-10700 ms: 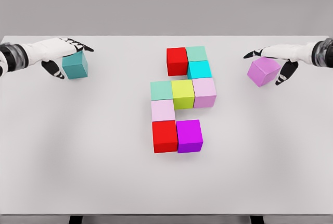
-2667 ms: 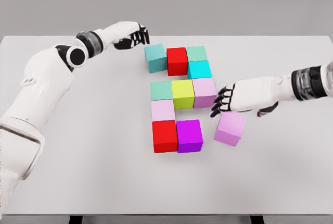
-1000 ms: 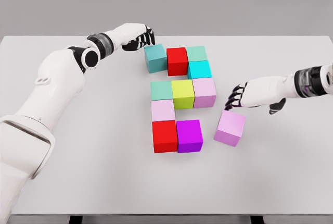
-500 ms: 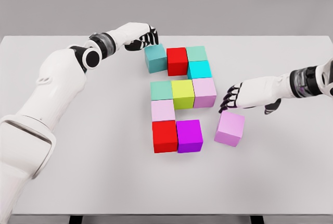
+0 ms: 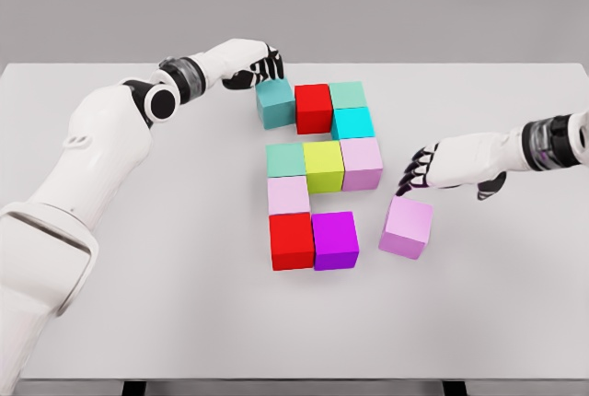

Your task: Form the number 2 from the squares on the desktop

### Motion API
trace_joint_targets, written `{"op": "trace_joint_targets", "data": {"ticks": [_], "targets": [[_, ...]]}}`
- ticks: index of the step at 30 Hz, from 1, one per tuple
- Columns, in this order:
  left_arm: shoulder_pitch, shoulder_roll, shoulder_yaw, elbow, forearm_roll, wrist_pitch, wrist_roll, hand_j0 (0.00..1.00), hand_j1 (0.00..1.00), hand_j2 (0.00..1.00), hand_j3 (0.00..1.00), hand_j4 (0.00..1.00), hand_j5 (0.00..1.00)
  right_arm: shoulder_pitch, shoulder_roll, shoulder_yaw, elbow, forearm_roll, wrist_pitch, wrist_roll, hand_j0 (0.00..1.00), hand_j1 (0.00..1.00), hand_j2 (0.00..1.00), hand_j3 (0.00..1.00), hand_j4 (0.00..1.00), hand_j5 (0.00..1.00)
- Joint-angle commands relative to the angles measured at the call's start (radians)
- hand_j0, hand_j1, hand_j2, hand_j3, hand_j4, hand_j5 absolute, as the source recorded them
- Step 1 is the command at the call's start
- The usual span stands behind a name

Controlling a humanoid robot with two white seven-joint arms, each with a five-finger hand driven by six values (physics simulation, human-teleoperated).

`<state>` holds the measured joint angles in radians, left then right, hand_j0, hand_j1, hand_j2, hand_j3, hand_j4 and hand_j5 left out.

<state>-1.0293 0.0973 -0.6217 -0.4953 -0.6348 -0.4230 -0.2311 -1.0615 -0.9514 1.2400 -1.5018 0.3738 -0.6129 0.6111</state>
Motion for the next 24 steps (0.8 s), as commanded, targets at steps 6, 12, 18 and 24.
{"op": "trace_joint_targets", "data": {"ticks": [6,12,18,24], "targets": [[-0.002,-0.001,0.004,0.008,0.003,0.004,0.004,0.47,0.47,0.47,0.47,0.47,0.47,0.002,-0.03,0.003,-0.061,-0.009,0.002,0.0,1.0,1.0,1.0,1.0,1.0,1.0],[-0.006,-0.004,0.005,0.024,0.003,0.009,0.006,0.47,0.47,0.47,0.47,0.47,0.47,0.002,-0.032,0.004,-0.081,-0.009,0.002,0.0,1.0,1.0,1.0,1.0,1.0,1.0],[-0.008,-0.028,0.004,0.04,-0.026,0.064,0.042,0.47,0.47,0.47,0.47,0.47,0.47,0.002,-0.032,0.004,-0.097,-0.01,0.002,0.0,1.0,1.0,1.0,1.0,1.0,1.0],[-0.008,-0.036,0.002,0.047,-0.046,0.07,0.042,0.47,0.47,0.47,0.47,0.47,0.47,0.0,-0.021,0.003,-0.032,-0.009,0.002,0.0,1.0,1.0,1.0,1.0,1.0,1.0]]}}
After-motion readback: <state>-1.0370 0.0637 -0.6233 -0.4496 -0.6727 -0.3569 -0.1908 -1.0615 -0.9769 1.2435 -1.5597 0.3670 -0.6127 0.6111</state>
